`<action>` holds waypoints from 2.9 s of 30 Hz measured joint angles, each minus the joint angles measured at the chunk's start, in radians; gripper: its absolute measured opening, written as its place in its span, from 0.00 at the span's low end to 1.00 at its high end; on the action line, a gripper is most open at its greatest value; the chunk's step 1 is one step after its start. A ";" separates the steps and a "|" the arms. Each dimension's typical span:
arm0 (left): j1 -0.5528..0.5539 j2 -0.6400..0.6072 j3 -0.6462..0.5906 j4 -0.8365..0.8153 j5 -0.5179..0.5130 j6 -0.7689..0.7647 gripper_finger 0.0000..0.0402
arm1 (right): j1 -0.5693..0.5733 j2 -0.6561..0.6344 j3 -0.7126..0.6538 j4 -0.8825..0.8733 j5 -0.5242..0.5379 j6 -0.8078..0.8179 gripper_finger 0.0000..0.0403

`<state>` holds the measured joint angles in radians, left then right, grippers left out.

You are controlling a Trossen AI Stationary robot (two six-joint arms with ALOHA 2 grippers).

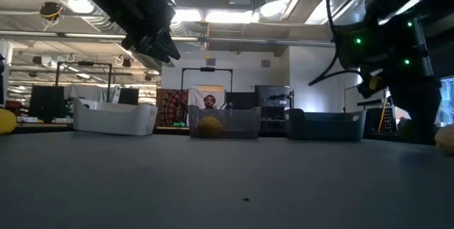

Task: Sort produce into baskets
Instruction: Put the lime into the blue bin

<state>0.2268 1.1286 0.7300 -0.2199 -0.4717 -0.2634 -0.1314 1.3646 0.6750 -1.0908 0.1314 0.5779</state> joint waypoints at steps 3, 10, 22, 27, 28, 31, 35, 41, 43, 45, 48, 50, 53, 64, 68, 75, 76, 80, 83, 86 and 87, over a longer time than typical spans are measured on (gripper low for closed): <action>0.000 0.000 0.000 -0.002 0.000 -0.003 0.56 | 0.000 -0.001 0.041 -0.009 0.005 -0.021 0.39; 0.000 0.000 0.000 -0.008 0.000 -0.019 0.56 | 0.000 -0.001 0.133 -0.019 0.045 -0.092 0.39; -0.045 0.000 0.000 0.001 -0.001 -0.026 0.56 | -0.042 -0.001 0.263 -0.005 0.174 -0.206 0.39; -0.106 0.000 0.000 0.001 0.000 -0.026 0.56 | -0.151 -0.001 0.264 0.040 0.175 -0.294 0.39; -0.118 0.000 0.000 0.001 0.000 -0.028 0.56 | -0.175 -0.001 0.264 0.055 0.175 -0.312 0.39; -0.143 0.000 0.000 0.001 0.000 -0.056 0.56 | -0.246 -0.001 0.264 0.110 0.164 -0.356 0.39; -0.155 0.000 0.000 0.001 -0.001 -0.078 0.56 | -0.337 -0.001 0.264 0.199 0.156 -0.427 0.39; -0.155 0.000 0.000 0.001 -0.004 -0.084 0.56 | -0.473 -0.001 0.264 0.287 0.112 -0.533 0.39; -0.155 0.000 0.000 0.001 -0.004 -0.089 0.56 | -0.512 -0.001 0.264 0.306 0.111 -0.562 0.39; -0.155 0.000 0.000 0.001 -0.004 -0.090 0.56 | -0.552 -0.001 0.264 0.323 0.111 -0.591 0.39; -0.155 0.000 0.000 0.001 -0.004 -0.090 0.56 | -0.607 -0.001 0.263 0.360 0.111 -0.634 0.39; -0.155 0.000 0.000 0.001 -0.004 -0.090 0.56 | -0.642 -0.001 0.253 0.403 0.111 -0.639 0.39; -0.155 0.000 0.000 0.001 -0.004 -0.090 0.56 | -0.693 0.008 0.235 0.451 0.111 -0.649 0.39; -0.155 0.000 0.000 0.001 -0.005 -0.090 0.56 | -0.795 0.141 0.228 0.511 0.099 -0.665 0.39; -0.155 0.000 0.000 0.001 -0.005 -0.090 0.56 | -0.793 0.184 0.228 0.530 0.094 -0.666 0.39; -0.155 0.000 0.000 0.001 -0.005 -0.090 0.56 | -0.793 0.239 0.228 0.543 0.094 -0.666 0.39; -0.155 0.000 0.000 0.001 -0.005 -0.090 0.56 | -0.793 0.241 0.228 0.542 0.094 -0.666 0.39; -0.155 0.000 0.000 0.001 -0.005 -0.090 0.56 | -0.792 0.241 0.228 0.548 0.094 -0.666 0.39; -0.155 0.000 0.000 0.001 -0.005 -0.090 0.56 | -0.792 0.241 0.228 0.555 0.094 -0.666 0.39; -0.155 0.000 0.000 0.001 -0.005 -0.090 0.56 | -0.792 0.241 0.228 0.555 0.094 -0.666 0.39; -0.155 0.000 0.000 0.001 -0.005 -0.090 0.56 | -0.792 0.241 0.228 0.555 0.094 -0.666 0.39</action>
<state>0.0715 1.1286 0.7296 -0.2192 -0.4763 -0.3531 -0.9237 1.6054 0.9031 -0.5356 0.2256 -0.0879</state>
